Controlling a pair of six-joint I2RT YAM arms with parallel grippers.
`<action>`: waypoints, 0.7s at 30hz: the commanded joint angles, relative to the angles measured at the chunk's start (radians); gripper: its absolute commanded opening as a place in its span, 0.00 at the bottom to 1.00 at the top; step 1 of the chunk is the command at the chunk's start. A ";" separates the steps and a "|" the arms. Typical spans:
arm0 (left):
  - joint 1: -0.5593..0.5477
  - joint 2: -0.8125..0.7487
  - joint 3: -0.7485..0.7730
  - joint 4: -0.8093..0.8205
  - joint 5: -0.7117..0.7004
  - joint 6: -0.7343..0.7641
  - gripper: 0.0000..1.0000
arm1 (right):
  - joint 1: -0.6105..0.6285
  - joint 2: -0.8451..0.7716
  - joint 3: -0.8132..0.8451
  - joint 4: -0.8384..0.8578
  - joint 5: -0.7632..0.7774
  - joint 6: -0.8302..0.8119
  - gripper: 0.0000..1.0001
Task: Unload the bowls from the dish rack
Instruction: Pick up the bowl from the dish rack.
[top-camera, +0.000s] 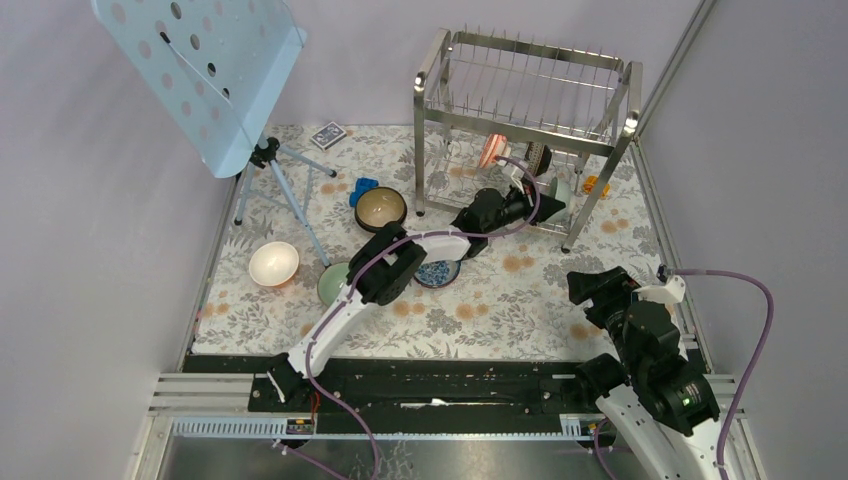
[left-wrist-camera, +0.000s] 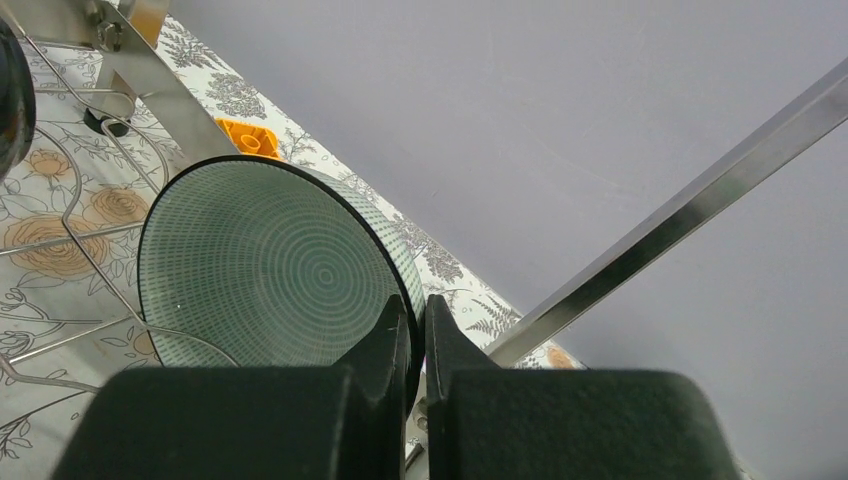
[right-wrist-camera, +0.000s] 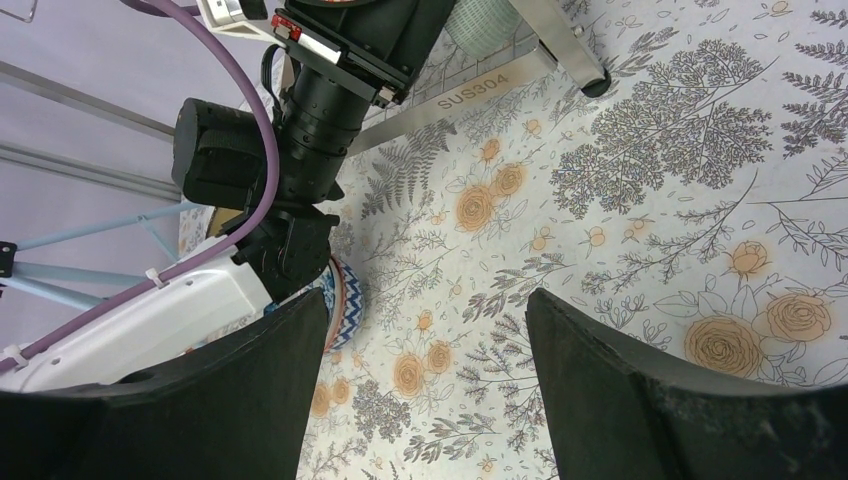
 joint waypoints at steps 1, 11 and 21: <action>0.028 -0.093 -0.010 0.184 -0.005 -0.068 0.00 | -0.004 -0.014 -0.003 0.027 -0.021 -0.018 0.79; 0.055 -0.092 -0.038 0.274 -0.005 -0.188 0.00 | -0.004 -0.020 -0.005 0.028 -0.023 -0.018 0.80; 0.075 -0.089 -0.018 0.322 -0.002 -0.320 0.00 | -0.004 -0.029 -0.006 0.029 -0.026 -0.014 0.80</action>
